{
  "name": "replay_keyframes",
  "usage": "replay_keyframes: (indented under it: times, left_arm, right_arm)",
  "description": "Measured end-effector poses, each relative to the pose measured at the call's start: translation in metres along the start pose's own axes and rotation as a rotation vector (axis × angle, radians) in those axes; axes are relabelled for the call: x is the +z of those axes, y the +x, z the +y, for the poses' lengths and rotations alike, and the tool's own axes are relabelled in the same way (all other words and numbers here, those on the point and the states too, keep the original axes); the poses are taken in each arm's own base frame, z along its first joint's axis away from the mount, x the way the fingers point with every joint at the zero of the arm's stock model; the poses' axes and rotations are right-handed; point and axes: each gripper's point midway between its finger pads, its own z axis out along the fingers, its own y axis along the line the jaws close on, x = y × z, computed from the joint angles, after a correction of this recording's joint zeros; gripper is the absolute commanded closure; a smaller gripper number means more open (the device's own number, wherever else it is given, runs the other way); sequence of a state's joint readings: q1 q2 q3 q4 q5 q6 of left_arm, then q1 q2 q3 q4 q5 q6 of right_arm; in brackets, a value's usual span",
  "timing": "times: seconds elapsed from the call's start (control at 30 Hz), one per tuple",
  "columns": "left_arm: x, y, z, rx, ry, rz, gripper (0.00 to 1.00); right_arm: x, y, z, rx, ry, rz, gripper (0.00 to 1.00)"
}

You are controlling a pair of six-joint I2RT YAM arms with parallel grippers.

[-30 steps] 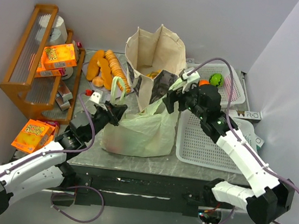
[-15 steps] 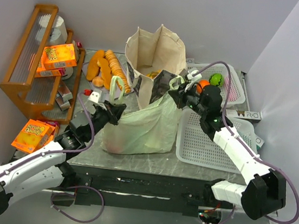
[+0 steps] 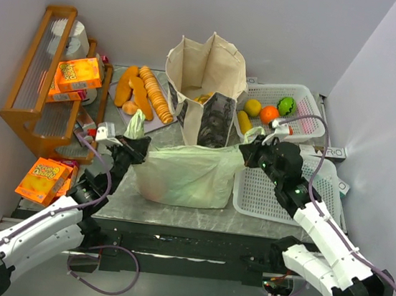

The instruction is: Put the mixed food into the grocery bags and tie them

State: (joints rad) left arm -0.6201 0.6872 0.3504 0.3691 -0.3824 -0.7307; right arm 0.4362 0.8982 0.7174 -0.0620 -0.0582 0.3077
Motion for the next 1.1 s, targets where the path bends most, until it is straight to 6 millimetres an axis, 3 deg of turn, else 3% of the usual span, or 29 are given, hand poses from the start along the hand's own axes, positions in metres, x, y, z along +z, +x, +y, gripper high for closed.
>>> replay_keyframes:
  times: [0.13, 0.3, 0.6, 0.73, 0.97, 1.1]
  left_arm:
    - [0.000, 0.011, 0.000, 0.017, 0.041, 0.024, 0.99]
    - [0.004, 0.011, -0.018, 0.104, 0.158, 0.034, 0.99]
    - [0.025, 0.028, -0.095, 0.251, 0.490, 0.192, 0.99]
    - [0.033, 0.052, -0.117, 0.267, 0.612, 0.324, 0.99]
    - [0.030, 0.100, -0.120, 0.278, 0.717, 0.572, 0.99]
    - [0.026, 0.111, -0.123, 0.287, 0.761, 0.658, 0.99]
  right_arm:
    - [-0.005, 0.024, -0.005, -0.013, -0.010, 0.041, 1.00]
    - [-0.013, 0.016, 0.010, -0.113, -0.078, -0.004, 1.00]
    - [-0.017, 0.000, 0.082, -0.299, -0.332, -0.079, 0.98]
    - [-0.013, 0.006, 0.105, -0.349, -0.418, -0.071, 0.97]
    - [-0.008, 0.008, 0.127, -0.430, -0.509, -0.037, 0.96]
    - [-0.008, 0.009, 0.131, -0.475, -0.532, -0.001, 0.96]
